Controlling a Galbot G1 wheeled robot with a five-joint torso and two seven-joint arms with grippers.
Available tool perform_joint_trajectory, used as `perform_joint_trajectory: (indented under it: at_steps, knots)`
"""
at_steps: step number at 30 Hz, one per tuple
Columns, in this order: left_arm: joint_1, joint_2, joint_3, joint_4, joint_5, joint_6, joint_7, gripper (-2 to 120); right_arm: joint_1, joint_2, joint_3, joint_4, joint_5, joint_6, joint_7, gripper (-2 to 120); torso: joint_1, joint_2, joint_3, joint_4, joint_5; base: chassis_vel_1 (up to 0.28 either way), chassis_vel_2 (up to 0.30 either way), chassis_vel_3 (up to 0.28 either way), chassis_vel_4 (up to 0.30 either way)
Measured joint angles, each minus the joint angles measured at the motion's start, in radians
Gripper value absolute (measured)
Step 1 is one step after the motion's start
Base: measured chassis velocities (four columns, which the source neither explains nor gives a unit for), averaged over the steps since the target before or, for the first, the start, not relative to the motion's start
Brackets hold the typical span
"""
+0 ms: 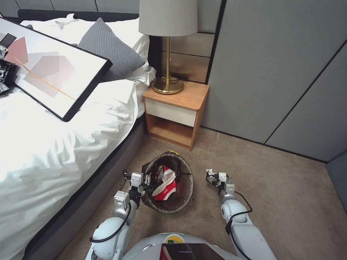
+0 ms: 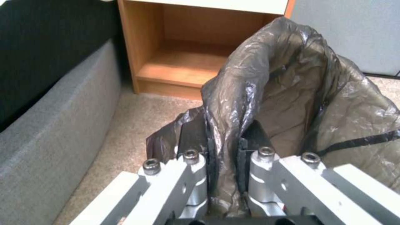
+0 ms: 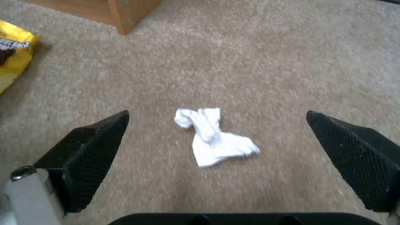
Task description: Pick up the trash bin, then pick up the garbage from the floor and place it into the trash bin.
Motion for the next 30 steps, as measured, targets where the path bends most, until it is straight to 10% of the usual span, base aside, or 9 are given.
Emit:
perform_joint_trajectory:
  at_steps: [30]
  knots:
    - [-0.011,-0.006,0.0,0.027,0.004,0.0,0.0,7,0.163,0.008,-0.029,-0.244,-0.047,0.037,-0.013,100,0.0,0.0,0.0,0.0,-0.0001,0.0,0.0,0.0,0.0]
